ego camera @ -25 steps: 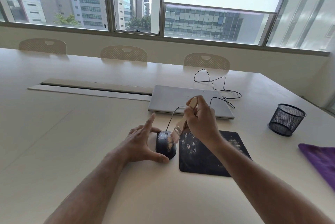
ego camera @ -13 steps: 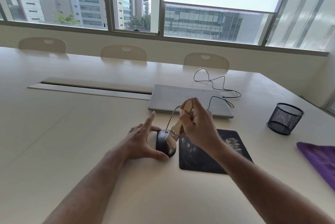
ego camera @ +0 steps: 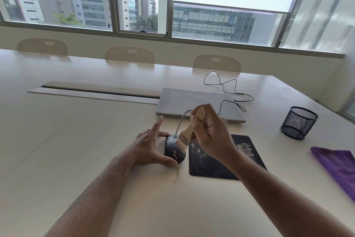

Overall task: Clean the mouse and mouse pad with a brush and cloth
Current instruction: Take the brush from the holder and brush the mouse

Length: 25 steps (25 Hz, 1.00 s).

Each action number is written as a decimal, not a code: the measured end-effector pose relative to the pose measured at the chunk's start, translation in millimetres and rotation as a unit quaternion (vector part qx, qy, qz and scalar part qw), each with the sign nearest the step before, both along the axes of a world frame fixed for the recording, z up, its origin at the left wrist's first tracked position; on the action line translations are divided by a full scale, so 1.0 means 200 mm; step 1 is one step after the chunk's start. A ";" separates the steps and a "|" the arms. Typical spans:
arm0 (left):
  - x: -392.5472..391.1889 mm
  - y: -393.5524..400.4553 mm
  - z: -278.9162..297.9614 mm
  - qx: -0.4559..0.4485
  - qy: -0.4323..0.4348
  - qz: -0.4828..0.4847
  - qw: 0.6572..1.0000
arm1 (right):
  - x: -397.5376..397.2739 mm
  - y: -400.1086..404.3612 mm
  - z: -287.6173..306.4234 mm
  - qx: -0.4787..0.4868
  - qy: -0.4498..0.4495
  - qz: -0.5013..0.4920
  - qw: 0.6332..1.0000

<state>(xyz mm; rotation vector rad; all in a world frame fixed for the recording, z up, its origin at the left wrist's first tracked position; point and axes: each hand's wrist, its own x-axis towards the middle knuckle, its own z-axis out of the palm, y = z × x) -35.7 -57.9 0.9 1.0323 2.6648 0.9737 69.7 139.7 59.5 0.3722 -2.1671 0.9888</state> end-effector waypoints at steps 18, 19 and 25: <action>0.00 -0.01 0.00 0.006 -0.006 -0.002 1.000 | 0.10 0.01 0.00 0.072 0.026 0.071 0.995; 0.00 -0.01 0.00 0.004 -0.007 -0.003 1.000 | 0.09 0.04 -0.01 0.067 0.047 0.047 0.996; 0.00 0.00 0.00 0.009 -0.005 -0.004 1.000 | 0.08 0.09 -0.08 -0.032 -0.043 0.093 0.994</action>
